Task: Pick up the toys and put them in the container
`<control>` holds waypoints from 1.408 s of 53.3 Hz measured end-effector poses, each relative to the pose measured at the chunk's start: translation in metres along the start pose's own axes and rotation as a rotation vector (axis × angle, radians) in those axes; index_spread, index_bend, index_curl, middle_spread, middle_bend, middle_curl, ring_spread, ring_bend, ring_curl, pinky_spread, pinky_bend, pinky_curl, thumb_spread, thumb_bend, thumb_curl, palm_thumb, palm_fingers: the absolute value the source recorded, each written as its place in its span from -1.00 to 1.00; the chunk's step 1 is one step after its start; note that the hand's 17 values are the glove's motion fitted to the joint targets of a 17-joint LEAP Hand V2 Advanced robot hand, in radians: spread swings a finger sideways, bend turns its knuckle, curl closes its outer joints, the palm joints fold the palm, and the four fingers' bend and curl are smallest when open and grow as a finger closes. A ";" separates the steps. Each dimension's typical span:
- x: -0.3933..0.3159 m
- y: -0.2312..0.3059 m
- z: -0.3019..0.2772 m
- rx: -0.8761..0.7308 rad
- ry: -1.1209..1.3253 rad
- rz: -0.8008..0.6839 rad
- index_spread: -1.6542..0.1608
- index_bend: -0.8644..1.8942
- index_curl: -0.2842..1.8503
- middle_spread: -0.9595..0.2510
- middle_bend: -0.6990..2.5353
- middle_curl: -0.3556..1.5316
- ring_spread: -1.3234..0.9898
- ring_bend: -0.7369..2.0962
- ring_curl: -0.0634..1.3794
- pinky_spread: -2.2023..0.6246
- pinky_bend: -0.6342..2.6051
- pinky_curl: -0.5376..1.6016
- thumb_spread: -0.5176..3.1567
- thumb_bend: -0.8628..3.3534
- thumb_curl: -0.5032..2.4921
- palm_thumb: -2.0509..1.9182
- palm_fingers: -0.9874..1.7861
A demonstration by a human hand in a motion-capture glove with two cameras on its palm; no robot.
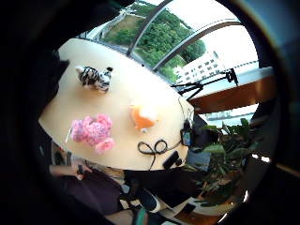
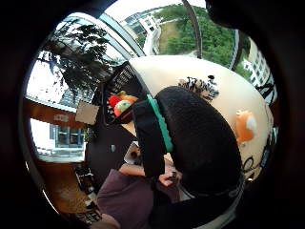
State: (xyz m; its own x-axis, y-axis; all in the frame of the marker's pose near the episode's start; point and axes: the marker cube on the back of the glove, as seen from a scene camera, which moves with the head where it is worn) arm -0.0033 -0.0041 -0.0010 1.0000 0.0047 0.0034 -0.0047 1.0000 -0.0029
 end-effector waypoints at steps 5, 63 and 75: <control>-0.007 -0.012 -0.002 -0.030 -0.028 0.007 0.66 -0.23 -0.64 0.45 -0.48 -0.57 0.13 -0.35 -0.87 0.56 -0.30 -0.36 -0.30 -0.62 -0.66 -0.01 -0.26; 0.003 -0.152 0.145 -0.447 0.112 -0.027 0.59 -0.34 -0.60 0.54 -0.48 -0.39 0.13 -0.30 -0.59 0.57 -0.17 -0.18 -0.08 -0.62 -0.58 -0.01 -0.47; -0.010 -0.140 0.240 -0.579 -0.023 0.001 0.59 -0.35 -0.63 0.60 -0.49 -0.39 0.16 -0.28 -0.54 0.58 -0.11 -0.15 -0.10 -0.60 -0.54 0.02 -0.48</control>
State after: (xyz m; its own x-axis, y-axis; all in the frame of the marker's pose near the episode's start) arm -0.0130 -0.1437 0.2397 0.9996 0.0126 0.0249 0.0032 0.8354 -0.5496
